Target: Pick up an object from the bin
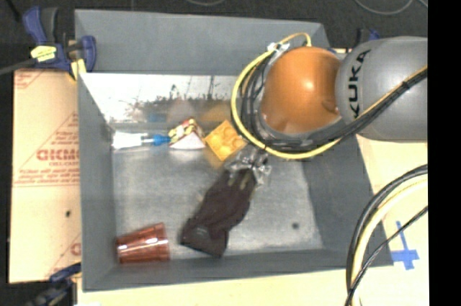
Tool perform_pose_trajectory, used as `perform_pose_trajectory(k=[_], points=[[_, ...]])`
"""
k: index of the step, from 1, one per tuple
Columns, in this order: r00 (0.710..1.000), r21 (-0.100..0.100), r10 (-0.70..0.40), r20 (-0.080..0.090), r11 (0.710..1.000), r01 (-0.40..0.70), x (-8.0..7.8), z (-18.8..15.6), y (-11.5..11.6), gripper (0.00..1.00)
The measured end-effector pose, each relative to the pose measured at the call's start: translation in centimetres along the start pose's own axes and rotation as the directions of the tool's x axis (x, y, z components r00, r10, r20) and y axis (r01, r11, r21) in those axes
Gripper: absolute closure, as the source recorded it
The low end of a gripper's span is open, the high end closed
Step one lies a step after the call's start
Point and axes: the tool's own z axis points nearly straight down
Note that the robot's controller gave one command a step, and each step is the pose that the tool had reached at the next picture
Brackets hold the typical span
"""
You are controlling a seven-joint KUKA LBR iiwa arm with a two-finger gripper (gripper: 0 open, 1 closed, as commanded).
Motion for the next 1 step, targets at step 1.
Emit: perform_pose_trajectory(k=[1], points=[[1.000,0.000,0.001,0.000,1.000,-0.001,-0.01,-1.39,-0.02,1.00]])
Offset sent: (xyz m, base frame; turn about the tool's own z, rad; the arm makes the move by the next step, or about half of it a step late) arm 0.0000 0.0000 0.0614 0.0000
